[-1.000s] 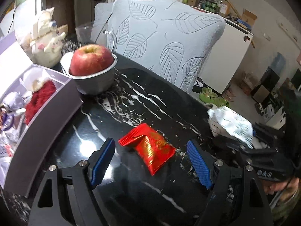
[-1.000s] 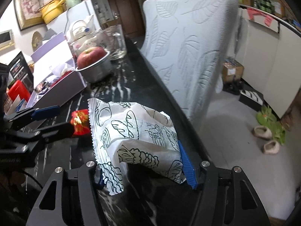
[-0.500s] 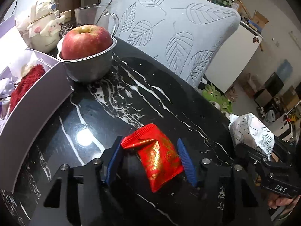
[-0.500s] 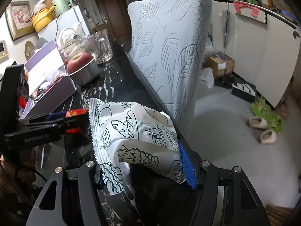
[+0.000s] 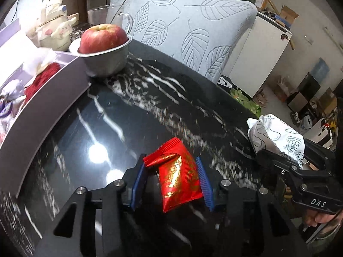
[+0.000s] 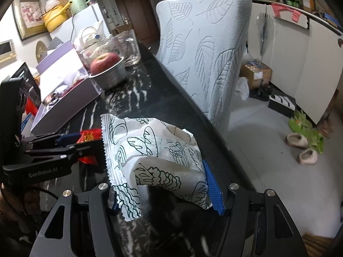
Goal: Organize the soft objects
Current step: 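Lift the red packet and white bag and carry both toward the lavender box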
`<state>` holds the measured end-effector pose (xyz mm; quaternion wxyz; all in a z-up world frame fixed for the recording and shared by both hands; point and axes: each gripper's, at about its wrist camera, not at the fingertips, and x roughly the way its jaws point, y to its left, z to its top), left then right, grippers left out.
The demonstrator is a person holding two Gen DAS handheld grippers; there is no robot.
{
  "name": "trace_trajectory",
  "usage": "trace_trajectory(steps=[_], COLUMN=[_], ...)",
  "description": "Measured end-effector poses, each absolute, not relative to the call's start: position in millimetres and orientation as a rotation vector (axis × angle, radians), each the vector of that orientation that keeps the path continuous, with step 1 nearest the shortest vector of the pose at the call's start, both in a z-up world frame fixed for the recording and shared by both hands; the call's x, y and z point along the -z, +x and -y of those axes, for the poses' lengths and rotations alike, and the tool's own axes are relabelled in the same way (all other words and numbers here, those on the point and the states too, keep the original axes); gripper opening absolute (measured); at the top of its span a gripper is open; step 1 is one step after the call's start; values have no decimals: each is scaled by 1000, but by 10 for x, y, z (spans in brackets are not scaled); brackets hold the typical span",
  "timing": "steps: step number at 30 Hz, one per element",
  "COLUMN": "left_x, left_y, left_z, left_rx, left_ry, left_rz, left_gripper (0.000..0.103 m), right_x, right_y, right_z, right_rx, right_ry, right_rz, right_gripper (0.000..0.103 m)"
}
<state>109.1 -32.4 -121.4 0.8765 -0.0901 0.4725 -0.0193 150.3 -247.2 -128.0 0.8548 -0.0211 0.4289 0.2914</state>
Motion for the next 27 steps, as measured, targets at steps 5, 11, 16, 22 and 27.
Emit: trace_trajectory(steps=[5, 11, 16, 22, 27], left_x=[1206, 1204, 1215, 1237, 1244], left_y=[782, 396, 303, 392, 405], left_z=[316, 294, 273, 416, 348], left_rx=[36, 45, 47, -19, -12], left_ry=[-194, -204, -209, -68, -99], left_rz=[-996, -1016, -1016, -1030, -1001], left_gripper=[46, 46, 47, 60, 63], right_x=[1274, 1279, 1293, 1346, 1363], right_y=[1277, 961, 784, 791, 835], right_z=[2387, 2270, 2185, 2065, 2020], right_rx=[-647, -688, -715, -700, -691], right_ry=[-60, -98, -115, -150, -162], right_rz=[-903, -897, -888, -897, -878], right_gripper=[62, 62, 63, 76, 74])
